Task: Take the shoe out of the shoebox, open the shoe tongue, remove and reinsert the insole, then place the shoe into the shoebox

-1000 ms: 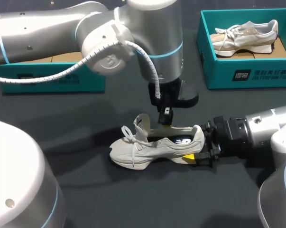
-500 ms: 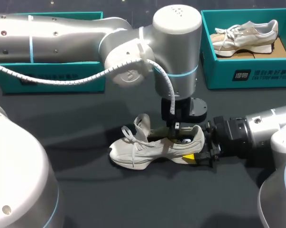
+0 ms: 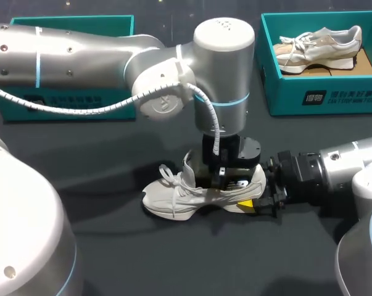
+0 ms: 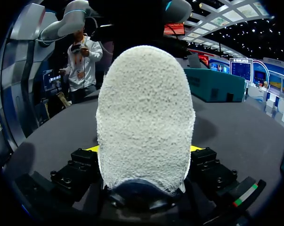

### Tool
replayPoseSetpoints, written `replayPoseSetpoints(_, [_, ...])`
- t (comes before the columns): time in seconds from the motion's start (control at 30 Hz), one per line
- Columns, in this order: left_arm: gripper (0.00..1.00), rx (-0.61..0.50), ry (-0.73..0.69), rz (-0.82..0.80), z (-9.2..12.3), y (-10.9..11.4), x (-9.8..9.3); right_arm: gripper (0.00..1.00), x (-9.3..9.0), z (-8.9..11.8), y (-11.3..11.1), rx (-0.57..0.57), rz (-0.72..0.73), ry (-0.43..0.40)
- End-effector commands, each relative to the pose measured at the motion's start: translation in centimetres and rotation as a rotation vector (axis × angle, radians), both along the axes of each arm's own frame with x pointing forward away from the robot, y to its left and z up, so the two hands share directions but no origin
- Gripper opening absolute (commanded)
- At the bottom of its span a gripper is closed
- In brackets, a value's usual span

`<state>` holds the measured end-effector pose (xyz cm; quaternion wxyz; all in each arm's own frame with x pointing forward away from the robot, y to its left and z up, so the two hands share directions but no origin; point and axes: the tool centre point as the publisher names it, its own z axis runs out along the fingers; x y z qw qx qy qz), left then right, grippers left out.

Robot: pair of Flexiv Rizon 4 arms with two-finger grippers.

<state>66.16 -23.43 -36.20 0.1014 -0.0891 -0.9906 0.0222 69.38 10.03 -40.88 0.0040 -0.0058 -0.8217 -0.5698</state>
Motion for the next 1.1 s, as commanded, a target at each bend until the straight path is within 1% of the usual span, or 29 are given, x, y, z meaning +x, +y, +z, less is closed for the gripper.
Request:
replayPoseSetpoints(0.03, [0.00,-0.017,-0.026,0.000,-0.8,0.4,-0.8,0.00,0.0,0.1,0.0,-0.004,-0.001,0.001])
replayPoseSetpoints(0.07, [0.02,-0.017,-0.040,0.003,-0.9,0.3,-0.9,0.00,0.0,0.1,0.0,-0.004,-0.001,0.001])
replayPoseSetpoints(0.13, [0.18,-0.017,-0.067,-0.003,-1.3,0.0,-1.1,0.00,0.0,0.1,0.0,-0.004,-0.001,0.001])
replayPoseSetpoints(0.27, [0.33,-0.016,-0.107,-0.001,-2.0,-0.7,-1.3,0.00,0.0,0.1,0.0,-0.004,-0.001,0.001])
replayPoseSetpoints(0.37, [0.38,-0.014,-0.134,0.006,-2.7,-1.2,-1.2,0.00,0.0,0.1,0.0,-0.004,-0.001,0.001])
replayPoseSetpoints(0.57, [0.39,-0.010,-0.202,0.031,-4.0,-1.8,0.0,0.00,0.0,0.1,0.0,-0.004,-0.001,0.001])
replayPoseSetpoints(0.73, [0.37,-0.003,-0.254,0.065,-4.9,-2.0,1.6,0.00,0.0,0.1,0.0,-0.004,-0.001,0.001])
replayPoseSetpoints(0.8, [0.33,0.003,-0.269,0.084,-5.0,-2.1,2.2,0.00,0.0,0.1,0.0,-0.004,-0.001,0.001])
replayPoseSetpoints(0.83, [0.27,0.006,-0.273,0.091,-5.1,-2.1,2.5,0.00,0.0,0.1,0.0,-0.004,-0.001,0.001])
replayPoseSetpoints(0.87, [0.18,0.008,-0.279,0.099,-5.2,-2.0,2.8,0.00,0.0,0.1,0.0,-0.004,-0.001,0.001])
replayPoseSetpoints(0.9, [0.05,0.008,-0.279,0.104,-5.2,-2.0,3.1,0.00,0.0,0.1,0.0,-0.004,-0.001,0.001])
replayPoseSetpoints(0.93, [0.00,0.009,-0.276,0.112,-5.1,-1.9,3.4,0.00,0.0,0.1,0.0,-0.004,-0.001,0.001])
replayPoseSetpoints(1.1, [0.00,-0.013,-0.242,0.149,-4.3,-1.3,4.5,0.00,0.0,0.1,0.0,-0.004,-0.001,0.001])
